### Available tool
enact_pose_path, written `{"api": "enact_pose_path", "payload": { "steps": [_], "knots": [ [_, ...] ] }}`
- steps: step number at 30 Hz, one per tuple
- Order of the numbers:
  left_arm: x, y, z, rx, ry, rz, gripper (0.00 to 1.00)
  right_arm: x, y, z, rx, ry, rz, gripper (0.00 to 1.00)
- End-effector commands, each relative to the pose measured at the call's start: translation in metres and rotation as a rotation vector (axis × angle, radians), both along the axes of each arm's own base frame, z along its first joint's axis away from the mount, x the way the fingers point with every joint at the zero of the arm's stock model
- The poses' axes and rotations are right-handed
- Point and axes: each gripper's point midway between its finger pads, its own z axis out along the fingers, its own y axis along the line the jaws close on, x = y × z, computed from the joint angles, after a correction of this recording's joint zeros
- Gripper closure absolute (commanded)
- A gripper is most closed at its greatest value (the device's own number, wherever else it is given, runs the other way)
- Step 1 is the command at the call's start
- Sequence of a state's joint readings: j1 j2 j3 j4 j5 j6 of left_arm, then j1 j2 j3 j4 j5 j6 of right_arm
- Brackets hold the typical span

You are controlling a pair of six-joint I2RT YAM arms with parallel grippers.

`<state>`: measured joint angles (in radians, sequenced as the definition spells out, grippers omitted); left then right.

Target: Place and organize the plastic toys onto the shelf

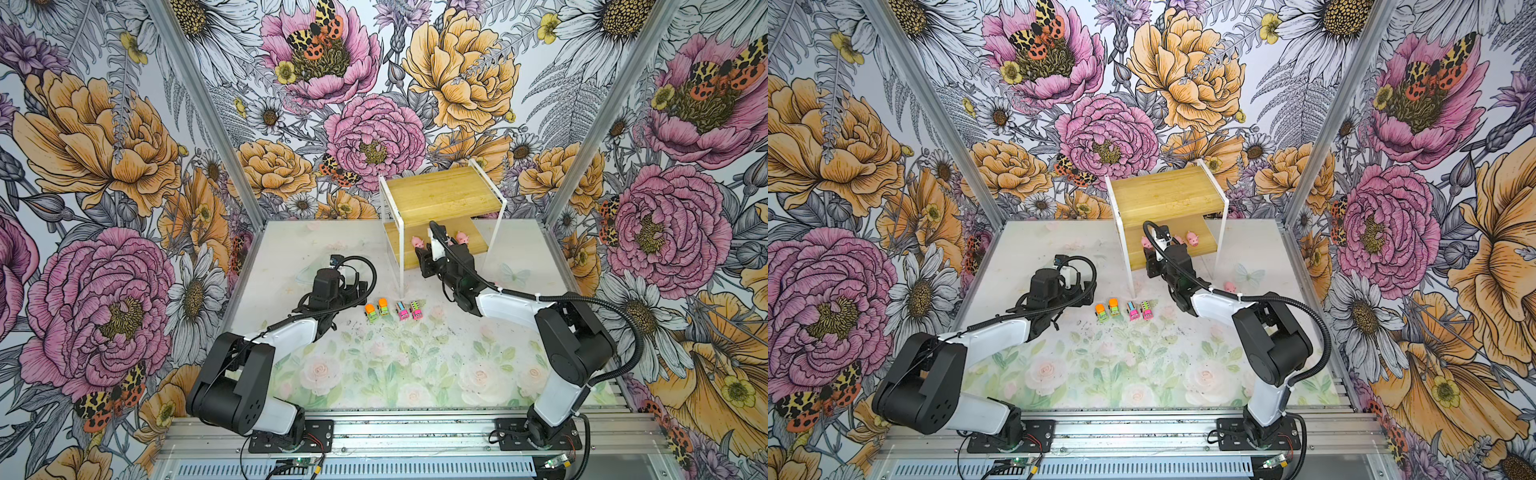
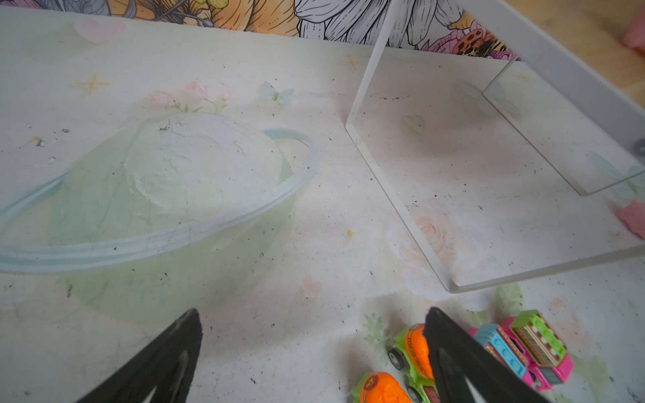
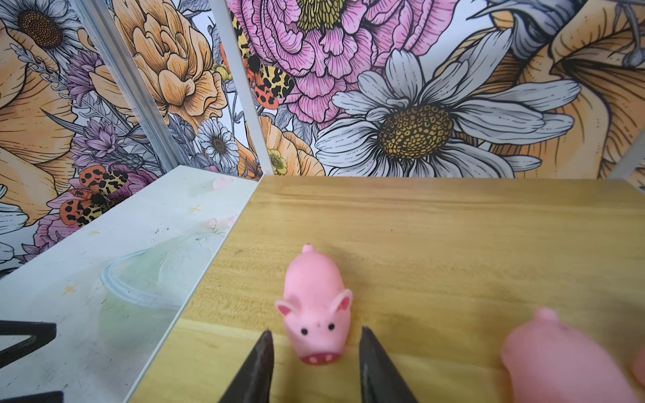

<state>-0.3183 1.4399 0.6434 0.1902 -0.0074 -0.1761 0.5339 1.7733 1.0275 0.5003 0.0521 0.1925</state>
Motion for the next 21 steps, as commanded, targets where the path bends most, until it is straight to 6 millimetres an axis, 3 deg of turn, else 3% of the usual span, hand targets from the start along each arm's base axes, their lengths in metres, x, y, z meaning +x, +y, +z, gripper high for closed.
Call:
{"api": "enact_pose_path", "payload": {
  "steps": [1, 6, 14, 21],
  "knots": [
    [0.0037, -0.0003, 0.0058, -0.005, -0.019, -0.011, 0.01, 0.0054, 0.0054, -0.0139, -0.020, 0.009, -0.006, 0.59],
    [0.0041, -0.0001, 0.0061, -0.005, -0.019, -0.011, 0.01, 0.0070, 0.0088, -0.0200, -0.036, 0.002, -0.007, 0.59],
    [0.0042, 0.0000, 0.0056, -0.005, -0.018, -0.010, 0.01, 0.0037, 0.0093, -0.0237, -0.060, 0.013, -0.004, 0.70],
    [0.0042, 0.0001, 0.0061, -0.005, -0.019, -0.009, 0.01, -0.0015, 0.0082, -0.0198, -0.065, 0.004, 0.001, 0.75]
  ]
}}
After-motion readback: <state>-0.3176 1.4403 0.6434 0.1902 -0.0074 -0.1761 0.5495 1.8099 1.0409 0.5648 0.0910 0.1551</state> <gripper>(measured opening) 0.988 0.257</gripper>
